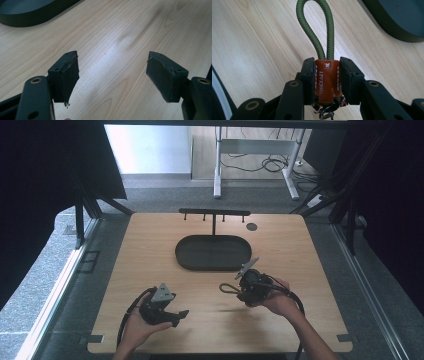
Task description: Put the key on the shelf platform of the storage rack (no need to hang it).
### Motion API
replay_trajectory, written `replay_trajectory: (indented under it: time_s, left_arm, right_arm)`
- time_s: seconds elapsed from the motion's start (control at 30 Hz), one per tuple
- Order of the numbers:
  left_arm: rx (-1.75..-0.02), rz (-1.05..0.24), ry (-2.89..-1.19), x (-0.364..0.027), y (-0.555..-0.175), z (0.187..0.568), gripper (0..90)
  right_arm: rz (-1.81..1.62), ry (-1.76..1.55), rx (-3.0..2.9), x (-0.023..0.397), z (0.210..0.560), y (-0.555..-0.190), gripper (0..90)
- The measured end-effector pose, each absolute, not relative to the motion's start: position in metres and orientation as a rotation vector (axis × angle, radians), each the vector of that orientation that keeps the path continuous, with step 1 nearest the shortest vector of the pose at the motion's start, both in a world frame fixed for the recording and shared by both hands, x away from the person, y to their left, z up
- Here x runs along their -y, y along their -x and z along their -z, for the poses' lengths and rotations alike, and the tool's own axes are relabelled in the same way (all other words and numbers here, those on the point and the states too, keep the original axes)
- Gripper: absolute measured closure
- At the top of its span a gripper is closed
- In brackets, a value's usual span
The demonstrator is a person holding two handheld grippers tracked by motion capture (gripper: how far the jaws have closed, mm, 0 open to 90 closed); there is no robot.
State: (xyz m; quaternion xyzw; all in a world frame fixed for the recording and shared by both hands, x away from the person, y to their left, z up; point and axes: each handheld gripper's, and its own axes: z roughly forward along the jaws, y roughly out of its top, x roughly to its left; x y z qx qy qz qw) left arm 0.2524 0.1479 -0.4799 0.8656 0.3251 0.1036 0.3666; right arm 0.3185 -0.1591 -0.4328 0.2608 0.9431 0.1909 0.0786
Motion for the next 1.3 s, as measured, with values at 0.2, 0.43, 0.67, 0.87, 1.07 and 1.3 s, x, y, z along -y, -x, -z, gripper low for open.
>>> replay_trajectory:
  time_s: [0.2,0.43,0.67,0.87,1.07,1.3]
  left_arm:
    - [-0.834,-0.266,-2.226,-0.148,-0.253,0.48,26.9]
    - [-0.835,-0.265,-2.226,-0.148,-0.253,0.48,26.9]
    - [-0.834,-0.265,-2.228,-0.148,-0.253,0.48,27.0]
    - [-0.833,-0.264,-2.229,-0.148,-0.252,0.48,27.0]
    - [-0.832,-0.262,-2.23,-0.148,-0.253,0.48,27.0]
    - [-0.827,-0.26,-2.236,-0.148,-0.253,0.481,27.0]
  right_arm:
    - [-0.57,-0.779,-2.818,0.158,0.428,-0.322,67.2]
    - [-0.571,-0.78,-2.811,0.157,0.425,-0.325,67.1]
    - [-0.569,-0.777,-2.811,0.155,0.421,-0.328,67.1]
    - [-0.575,-0.773,-2.807,0.154,0.418,-0.331,67.1]
    - [-0.561,-0.779,-2.804,0.152,0.415,-0.334,67.1]
    - [-0.564,-0.779,-2.797,0.151,0.411,-0.336,67.1]
